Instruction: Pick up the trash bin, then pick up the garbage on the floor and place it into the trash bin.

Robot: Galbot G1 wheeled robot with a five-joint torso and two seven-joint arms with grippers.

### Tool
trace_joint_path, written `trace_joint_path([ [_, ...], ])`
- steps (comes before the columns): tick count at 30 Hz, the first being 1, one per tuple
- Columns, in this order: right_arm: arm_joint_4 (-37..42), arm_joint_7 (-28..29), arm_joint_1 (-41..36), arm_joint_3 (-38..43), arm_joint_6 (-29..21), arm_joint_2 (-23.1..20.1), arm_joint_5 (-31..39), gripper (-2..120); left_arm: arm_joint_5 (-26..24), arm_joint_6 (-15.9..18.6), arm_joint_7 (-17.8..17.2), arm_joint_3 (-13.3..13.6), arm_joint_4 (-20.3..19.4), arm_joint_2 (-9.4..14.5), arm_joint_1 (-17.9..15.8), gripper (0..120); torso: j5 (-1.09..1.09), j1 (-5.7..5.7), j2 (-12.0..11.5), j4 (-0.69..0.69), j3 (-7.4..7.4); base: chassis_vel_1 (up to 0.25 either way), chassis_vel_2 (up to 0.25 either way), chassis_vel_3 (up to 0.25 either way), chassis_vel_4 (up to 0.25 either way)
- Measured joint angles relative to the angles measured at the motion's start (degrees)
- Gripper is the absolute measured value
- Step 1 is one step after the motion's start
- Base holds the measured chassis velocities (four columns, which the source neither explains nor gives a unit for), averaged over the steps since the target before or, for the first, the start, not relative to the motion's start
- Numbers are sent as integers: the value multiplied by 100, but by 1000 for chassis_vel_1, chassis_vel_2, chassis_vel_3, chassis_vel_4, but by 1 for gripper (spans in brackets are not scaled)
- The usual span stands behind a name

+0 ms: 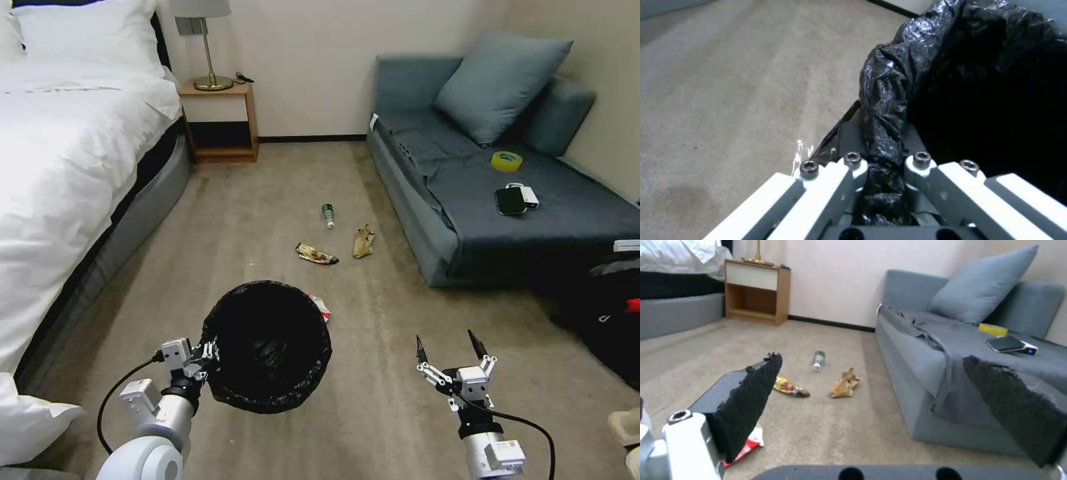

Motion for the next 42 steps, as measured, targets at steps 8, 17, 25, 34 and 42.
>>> trace_joint_path([
  [8,-27,4,5,-16,35,0,23,100,-13,-3,0,-9,45,3,-34,5,0,1,-1,0,1,-143,151,147,-155],
  [17,-123,7,26,-14,130,0,25,100,-29,-28,-17,-8,53,-7,-41,5,-1,1,0,0,1,-234,231,240,-236],
  [25,-158,-4,24,-48,218,0,22,100,-54,-69,-86,-44,65,-18,-65,5,1,1,-1,0,1,-245,253,252,-251],
  [34,-212,-75,45,-178,336,-51,17,100,-82,-33,-157,-101,59,8,-128,5,0,2,-1,1,2,-228,230,239,-233],
  [42,-224,32,99,-630,-277,-416,226,100,-101,215,-326,-257,38,177,-288,5,-1,0,0,-1,0,-11,13,-6,-6],
])
